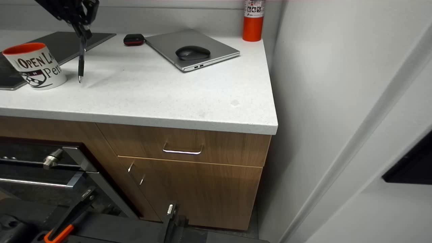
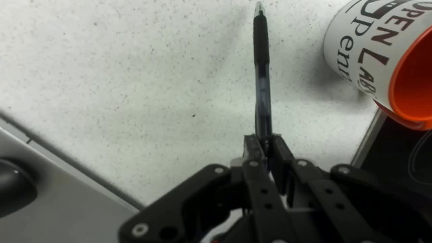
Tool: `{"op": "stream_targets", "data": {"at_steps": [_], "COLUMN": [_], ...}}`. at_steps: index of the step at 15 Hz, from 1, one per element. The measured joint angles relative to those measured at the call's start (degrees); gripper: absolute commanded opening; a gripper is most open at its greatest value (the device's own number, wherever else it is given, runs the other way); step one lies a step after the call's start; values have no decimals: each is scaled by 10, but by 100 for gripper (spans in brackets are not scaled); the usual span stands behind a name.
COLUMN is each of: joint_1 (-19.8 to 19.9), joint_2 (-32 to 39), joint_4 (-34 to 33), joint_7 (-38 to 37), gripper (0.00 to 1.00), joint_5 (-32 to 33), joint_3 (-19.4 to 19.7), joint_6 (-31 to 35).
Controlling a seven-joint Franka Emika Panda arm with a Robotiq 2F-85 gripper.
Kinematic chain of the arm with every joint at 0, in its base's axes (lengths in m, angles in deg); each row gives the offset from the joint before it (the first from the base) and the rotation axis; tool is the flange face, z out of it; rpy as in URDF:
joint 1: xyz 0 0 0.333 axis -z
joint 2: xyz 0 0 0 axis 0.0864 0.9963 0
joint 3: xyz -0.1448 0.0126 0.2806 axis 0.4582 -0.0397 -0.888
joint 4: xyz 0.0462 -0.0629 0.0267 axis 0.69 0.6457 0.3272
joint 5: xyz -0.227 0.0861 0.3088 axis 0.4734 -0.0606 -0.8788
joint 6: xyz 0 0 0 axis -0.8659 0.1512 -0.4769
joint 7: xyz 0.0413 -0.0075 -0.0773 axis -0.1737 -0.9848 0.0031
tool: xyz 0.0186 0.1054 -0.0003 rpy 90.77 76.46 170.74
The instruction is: Pick up the pen from the mug cup and put it on the table.
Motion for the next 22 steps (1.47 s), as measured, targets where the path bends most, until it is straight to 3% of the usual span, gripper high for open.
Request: {"op": "stream_targets", "data": {"at_steps": [3, 4, 5, 7, 14, 15, 22], "joint_1": [0, 0, 0, 0, 0, 0, 0], "joint_2": [50, 65, 78, 98, 120, 120, 120], "joint_4": [-24, -33, -42, -57, -83, -85, -90], "joint_7": [-23, -30, -39, -55, -77, -79, -81], "gripper": [3, 15, 40, 45, 96, 100, 100], "joint_5": [4, 5, 7, 9, 6, 6, -12], "joint_3": [3, 6, 9, 16, 27, 27, 27], "joint_6": [0, 0, 0, 0, 0, 0, 0]}}
